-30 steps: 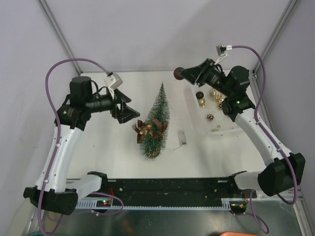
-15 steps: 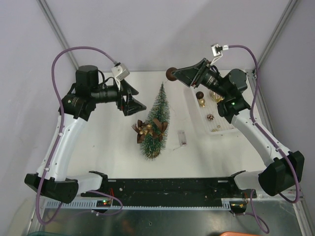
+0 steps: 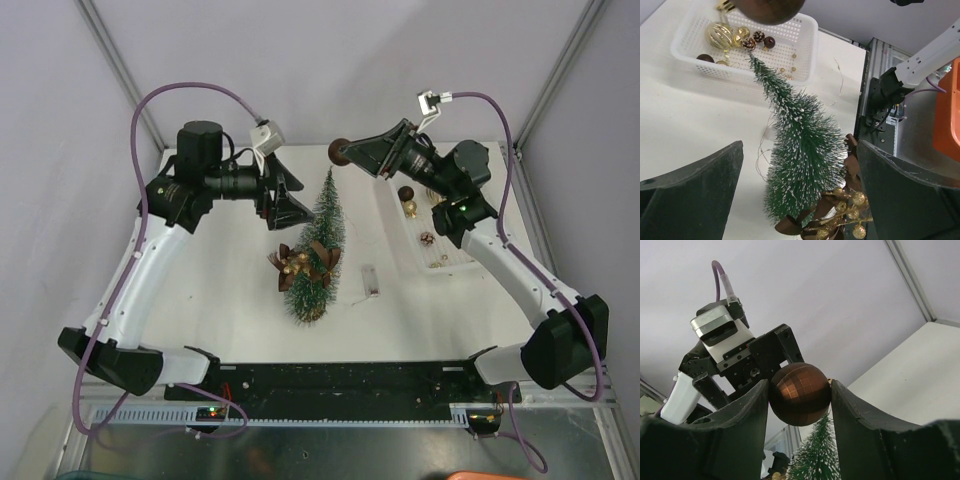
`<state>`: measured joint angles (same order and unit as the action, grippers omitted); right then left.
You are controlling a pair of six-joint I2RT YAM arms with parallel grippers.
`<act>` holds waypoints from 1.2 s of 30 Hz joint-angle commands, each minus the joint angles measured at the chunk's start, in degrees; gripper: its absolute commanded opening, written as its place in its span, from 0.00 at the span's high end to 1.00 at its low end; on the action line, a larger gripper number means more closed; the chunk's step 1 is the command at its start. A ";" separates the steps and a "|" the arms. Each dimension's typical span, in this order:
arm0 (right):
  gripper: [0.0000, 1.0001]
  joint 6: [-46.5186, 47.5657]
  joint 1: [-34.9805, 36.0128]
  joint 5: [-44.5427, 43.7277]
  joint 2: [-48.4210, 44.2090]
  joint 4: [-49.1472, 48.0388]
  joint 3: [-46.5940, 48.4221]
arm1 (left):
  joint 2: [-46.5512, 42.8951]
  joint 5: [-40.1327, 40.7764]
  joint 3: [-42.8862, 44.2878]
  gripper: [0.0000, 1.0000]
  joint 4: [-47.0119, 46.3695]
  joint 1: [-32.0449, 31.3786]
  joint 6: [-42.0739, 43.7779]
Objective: Decorate the small christmas tree
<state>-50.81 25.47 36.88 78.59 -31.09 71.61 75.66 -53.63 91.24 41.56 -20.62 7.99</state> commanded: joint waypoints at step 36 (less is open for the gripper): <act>0.66 3.32 1.52 -0.11 -3.64 4.01 1.01 | -0.15 0.79 -3.52 0.22 -2.62 -2.07 1.85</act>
<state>-47.77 27.24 36.64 78.22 -25.43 72.53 76.73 -52.88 88.23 40.32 -22.13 8.29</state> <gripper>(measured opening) 0.525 0.793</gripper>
